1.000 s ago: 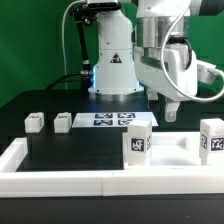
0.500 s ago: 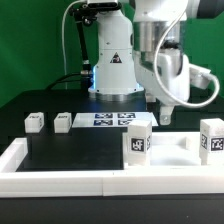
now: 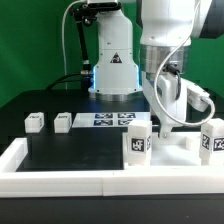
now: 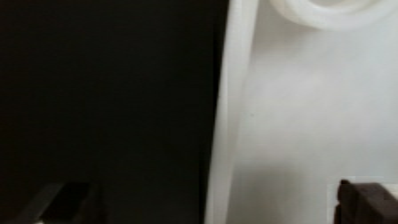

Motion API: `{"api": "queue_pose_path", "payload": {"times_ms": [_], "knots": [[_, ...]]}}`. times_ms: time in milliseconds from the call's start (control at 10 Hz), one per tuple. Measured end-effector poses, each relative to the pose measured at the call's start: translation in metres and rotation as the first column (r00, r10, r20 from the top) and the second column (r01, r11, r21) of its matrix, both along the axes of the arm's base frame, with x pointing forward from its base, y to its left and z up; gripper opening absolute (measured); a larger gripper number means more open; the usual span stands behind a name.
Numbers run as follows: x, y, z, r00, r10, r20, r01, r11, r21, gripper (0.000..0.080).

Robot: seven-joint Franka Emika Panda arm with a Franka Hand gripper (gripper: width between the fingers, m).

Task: Assemble square table

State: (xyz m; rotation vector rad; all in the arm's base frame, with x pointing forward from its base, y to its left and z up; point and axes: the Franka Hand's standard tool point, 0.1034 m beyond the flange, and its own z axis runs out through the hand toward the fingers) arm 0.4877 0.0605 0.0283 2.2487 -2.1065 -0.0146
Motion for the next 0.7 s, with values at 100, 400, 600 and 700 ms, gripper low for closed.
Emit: {"api": "queue_pose_path", "payload": {"times_ms": [100,400,600,700], "knots": [[-0.0018,0.0031,-0.0051,1.0,0.011,-0.006,-0.011,1.0,-0.008,0.0649],[-0.0034,0.0061,-0.0115,1.0,0.024,-0.012,-0.025,1.0,-0.018,0.0556],[-0.0025,0.0049,-0.0126,1.0,0.03,-0.006,-0.03,0.999,-0.022,0.0421],[-0.0024,0.0048,-0.0126,1.0,0.031,-0.006,-0.031,0.999,-0.022,0.0239]]}}
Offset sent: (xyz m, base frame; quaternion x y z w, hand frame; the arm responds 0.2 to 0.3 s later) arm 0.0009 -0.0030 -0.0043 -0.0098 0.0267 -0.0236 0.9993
